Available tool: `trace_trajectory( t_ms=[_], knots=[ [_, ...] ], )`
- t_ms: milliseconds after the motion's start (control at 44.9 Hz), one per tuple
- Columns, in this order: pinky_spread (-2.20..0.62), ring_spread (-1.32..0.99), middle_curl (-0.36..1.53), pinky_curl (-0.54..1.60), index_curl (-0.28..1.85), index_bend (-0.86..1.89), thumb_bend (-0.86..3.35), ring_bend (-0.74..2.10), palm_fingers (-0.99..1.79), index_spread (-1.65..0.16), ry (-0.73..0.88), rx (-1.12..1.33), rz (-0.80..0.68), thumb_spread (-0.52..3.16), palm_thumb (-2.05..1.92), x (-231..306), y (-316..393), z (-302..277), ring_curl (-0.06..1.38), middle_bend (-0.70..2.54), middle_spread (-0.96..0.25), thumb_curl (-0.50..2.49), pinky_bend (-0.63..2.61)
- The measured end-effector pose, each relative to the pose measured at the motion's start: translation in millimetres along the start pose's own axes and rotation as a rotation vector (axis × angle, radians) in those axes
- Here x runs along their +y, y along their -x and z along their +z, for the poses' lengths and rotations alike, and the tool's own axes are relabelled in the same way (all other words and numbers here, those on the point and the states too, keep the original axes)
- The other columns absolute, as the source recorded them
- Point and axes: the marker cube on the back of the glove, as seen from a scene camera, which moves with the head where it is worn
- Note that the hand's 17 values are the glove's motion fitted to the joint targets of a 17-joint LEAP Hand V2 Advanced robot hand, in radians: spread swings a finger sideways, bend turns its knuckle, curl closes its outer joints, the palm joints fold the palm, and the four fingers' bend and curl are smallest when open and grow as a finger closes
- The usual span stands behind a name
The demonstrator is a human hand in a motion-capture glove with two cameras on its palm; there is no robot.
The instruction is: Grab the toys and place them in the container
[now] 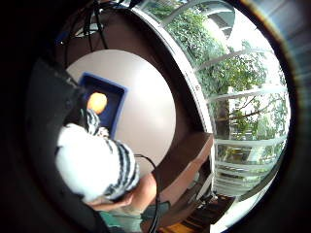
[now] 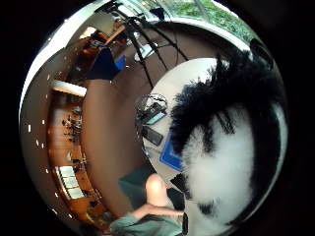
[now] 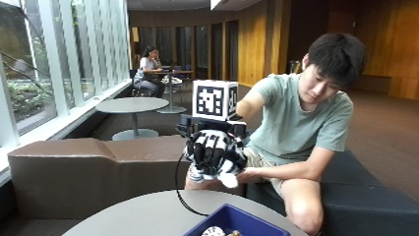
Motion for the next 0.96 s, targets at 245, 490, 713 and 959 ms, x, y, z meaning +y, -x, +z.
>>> trace_trajectory(
  t_ms=[245,490,713,959],
  knots=[
    [-0.13,-0.2,0.58,0.66,0.77,0.33,-0.14,0.58,-0.6,-0.27,0.552,0.05,0.151,0.91,0.17,-2,27,54,0.65,0.51,-0.09,0.75,1.24],
    [0.02,-0.01,0.4,0.54,0.49,0.06,-0.08,0.18,-0.36,-0.24,0.442,0.022,0.145,1.05,-0.08,40,6,48,0.44,0.12,-0.02,0.54,1.13],
    [0.06,0.03,0.34,0.46,0.39,0.08,-0.07,0.2,-0.28,-0.24,0.364,-0.095,0.078,1.12,-0.08,71,4,36,0.41,0.11,-0.02,0.43,0.98],
    [-0.01,-0.02,0.32,0.38,0.34,0.12,-0.01,0.26,-0.1,-0.25,0.168,-0.198,-0.025,1.31,-0.01,108,32,44,0.43,0.17,-0.08,0.37,0.77]
  ],
)
